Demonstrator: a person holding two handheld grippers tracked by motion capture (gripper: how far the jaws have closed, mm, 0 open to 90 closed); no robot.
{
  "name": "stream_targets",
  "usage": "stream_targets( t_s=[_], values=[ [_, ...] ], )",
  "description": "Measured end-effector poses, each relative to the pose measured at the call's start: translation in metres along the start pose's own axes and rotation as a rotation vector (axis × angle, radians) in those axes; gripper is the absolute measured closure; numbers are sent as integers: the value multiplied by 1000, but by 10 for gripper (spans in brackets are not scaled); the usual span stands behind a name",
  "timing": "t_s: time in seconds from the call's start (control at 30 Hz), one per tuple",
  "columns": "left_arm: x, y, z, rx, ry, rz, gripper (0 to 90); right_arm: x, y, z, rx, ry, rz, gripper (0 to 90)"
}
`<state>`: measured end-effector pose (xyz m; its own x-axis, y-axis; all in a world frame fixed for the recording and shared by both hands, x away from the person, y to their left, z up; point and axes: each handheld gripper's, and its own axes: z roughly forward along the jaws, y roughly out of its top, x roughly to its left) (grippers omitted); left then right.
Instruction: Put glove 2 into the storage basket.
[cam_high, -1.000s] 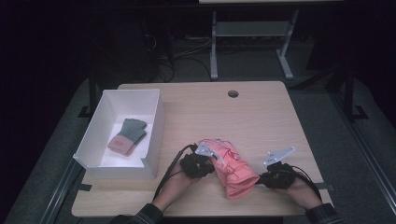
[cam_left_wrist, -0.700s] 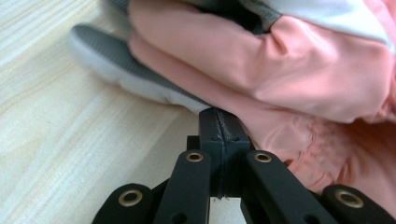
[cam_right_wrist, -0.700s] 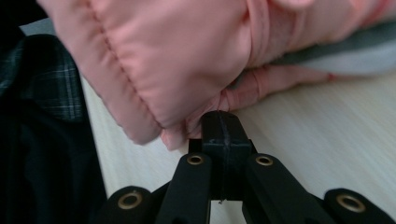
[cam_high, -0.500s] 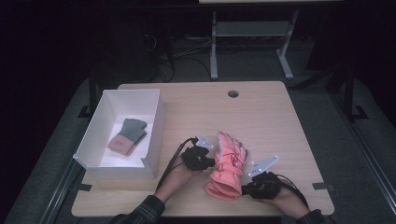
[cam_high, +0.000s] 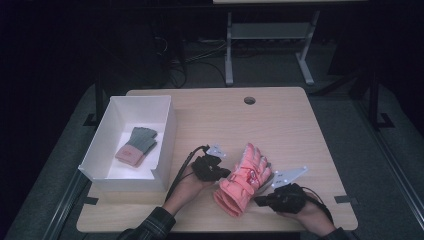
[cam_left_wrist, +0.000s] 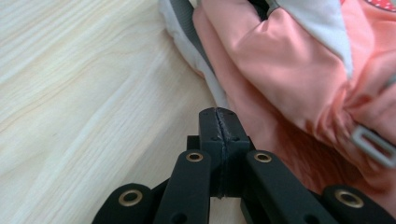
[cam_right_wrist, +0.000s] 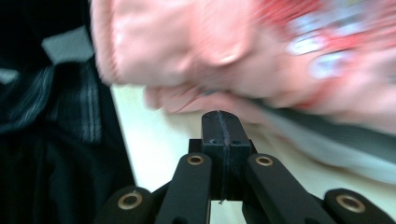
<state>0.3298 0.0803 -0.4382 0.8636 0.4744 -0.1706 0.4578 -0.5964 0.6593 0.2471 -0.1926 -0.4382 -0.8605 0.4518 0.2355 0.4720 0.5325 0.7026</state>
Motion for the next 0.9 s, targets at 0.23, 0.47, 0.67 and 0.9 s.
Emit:
stream_targets(
  t_s=[0.23,0.47,0.67,0.9],
  values=[
    [2,-7,-16,27,2,7,897,-14,8,-28,-150,-87,43,900],
    [4,-9,-24,17,13,-15,897,-24,21,-17,-171,-106,29,900],
    [6,-10,-25,25,14,-18,897,-25,23,-6,-141,-115,15,900],
    [7,-10,-23,28,13,-26,897,-28,22,11,-78,-124,15,900]
  ],
)
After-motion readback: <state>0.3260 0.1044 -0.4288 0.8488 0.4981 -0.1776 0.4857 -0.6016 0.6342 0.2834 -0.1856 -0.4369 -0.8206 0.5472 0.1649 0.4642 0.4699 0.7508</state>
